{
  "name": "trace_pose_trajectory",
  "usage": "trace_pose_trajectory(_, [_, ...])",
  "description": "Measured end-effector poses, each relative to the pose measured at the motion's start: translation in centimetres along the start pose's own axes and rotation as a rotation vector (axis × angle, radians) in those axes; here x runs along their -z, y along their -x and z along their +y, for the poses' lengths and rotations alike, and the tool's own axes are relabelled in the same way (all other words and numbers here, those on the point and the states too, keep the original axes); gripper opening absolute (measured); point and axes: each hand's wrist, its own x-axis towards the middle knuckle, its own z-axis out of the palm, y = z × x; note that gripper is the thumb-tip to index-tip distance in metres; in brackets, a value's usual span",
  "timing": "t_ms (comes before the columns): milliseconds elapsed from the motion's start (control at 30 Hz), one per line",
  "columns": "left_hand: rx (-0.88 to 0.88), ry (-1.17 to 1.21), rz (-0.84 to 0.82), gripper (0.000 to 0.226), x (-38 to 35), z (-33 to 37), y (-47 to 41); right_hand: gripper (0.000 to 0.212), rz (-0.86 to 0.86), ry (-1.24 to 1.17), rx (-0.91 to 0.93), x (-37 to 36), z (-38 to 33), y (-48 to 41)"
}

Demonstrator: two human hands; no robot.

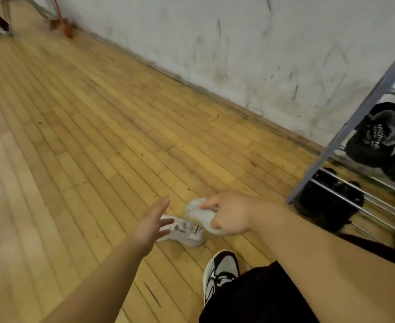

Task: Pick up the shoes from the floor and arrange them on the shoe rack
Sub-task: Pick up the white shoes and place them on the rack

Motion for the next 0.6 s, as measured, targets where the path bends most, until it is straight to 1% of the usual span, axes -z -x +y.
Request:
trace_pose_trajectory(67, [0.075,-0.134,0.114,0.071,0.6,-3.7,-1.2,0.061,0.011,0.024,-0.037,-0.1,0.2,-1.4])
trace_pose_trajectory(100, [0.091,-0.230,0.137,0.074,0.6,-5.3,-1.9,0.063,0.028,0.017,-0.056,0.1,0.5,-1.9])
trace_pose_trajectory(167, [0.072,-0.468,0.127,0.083,-0.2,-7.2,-2.9,0.062,0.038,0.001,-0.093,0.5,1.3,-2.8])
trace_pose_trajectory(267, [-0.060,-0.917,0.030,0.095,-2.2,-8.2,-5.4,0.060,0.066,0.019,-0.127,1.2,2.8,-4.4])
trace_pose_trajectory(367, [-0.126,-1.261,-0.050,0.102,-3.7,-8.4,-8.3,0.058,0.129,0.041,-0.136,2.3,3.7,-5.2])
trace_pose_trajectory(433, [-0.143,-1.389,-0.139,0.107,-4.2,-8.4,-9.9,0.053,0.136,0.060,-0.119,2.9,4.1,-5.0])
trace_pose_trajectory(533, [-0.138,-1.563,-0.281,0.111,-4.7,-9.1,-11.8,0.055,0.096,0.057,-0.093,3.7,5.0,-4.4])
trace_pose_trajectory(600, [-0.154,-1.682,-0.321,0.111,-4.6,-9.9,-12.7,0.057,0.076,0.079,-0.101,3.8,5.6,-4.6])
